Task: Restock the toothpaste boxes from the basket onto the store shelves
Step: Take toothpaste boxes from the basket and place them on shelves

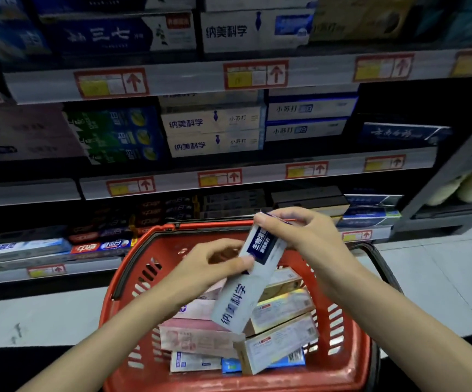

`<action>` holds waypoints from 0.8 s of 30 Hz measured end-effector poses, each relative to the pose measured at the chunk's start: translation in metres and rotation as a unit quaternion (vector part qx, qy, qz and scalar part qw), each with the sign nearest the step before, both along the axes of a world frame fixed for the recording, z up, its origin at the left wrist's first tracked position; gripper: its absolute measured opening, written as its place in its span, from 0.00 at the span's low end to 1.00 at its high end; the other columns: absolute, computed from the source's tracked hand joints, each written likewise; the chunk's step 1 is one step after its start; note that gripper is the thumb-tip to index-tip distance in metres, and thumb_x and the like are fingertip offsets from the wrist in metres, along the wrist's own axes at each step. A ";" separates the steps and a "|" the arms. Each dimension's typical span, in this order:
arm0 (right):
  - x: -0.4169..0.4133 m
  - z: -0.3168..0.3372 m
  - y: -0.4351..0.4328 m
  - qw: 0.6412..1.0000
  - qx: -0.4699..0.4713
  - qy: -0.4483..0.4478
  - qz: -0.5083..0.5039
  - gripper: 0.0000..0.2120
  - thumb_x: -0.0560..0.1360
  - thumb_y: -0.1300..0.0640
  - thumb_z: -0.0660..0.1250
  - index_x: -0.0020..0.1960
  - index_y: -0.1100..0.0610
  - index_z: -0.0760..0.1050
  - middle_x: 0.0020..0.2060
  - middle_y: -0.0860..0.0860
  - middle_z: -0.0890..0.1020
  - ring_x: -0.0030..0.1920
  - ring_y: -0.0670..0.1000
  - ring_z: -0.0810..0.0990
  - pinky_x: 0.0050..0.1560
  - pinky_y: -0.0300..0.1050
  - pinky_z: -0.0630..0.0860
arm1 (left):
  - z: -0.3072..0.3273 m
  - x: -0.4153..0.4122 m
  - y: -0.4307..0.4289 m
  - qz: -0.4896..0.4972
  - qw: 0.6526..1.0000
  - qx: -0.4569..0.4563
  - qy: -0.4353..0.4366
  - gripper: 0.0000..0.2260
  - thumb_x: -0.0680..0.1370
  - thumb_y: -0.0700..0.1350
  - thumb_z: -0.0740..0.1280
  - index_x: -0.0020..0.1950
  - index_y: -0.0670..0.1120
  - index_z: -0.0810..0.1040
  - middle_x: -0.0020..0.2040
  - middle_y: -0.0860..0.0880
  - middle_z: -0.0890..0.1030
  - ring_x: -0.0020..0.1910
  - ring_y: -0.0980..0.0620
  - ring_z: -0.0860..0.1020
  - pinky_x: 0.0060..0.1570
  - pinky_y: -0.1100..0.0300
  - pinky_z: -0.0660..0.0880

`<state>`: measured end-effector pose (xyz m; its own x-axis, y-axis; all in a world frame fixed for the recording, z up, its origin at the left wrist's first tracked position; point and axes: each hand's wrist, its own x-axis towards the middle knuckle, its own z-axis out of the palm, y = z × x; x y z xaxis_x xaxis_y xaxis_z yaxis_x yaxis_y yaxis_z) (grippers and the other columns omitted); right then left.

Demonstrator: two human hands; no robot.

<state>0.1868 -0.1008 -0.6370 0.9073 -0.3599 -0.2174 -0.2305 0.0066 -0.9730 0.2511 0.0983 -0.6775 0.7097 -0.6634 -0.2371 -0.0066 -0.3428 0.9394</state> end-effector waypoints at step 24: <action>0.010 0.022 -0.018 0.974 0.194 -0.049 -0.105 0.16 0.79 0.46 0.70 0.61 0.54 0.82 0.53 0.54 0.88 0.54 0.53 0.87 0.58 0.49 0.79 | 0.029 0.029 0.011 0.271 0.929 -0.223 0.119 0.15 0.76 0.55 0.70 0.57 0.49 0.86 0.54 0.46 0.87 0.44 0.51 0.80 0.45 0.55 0.73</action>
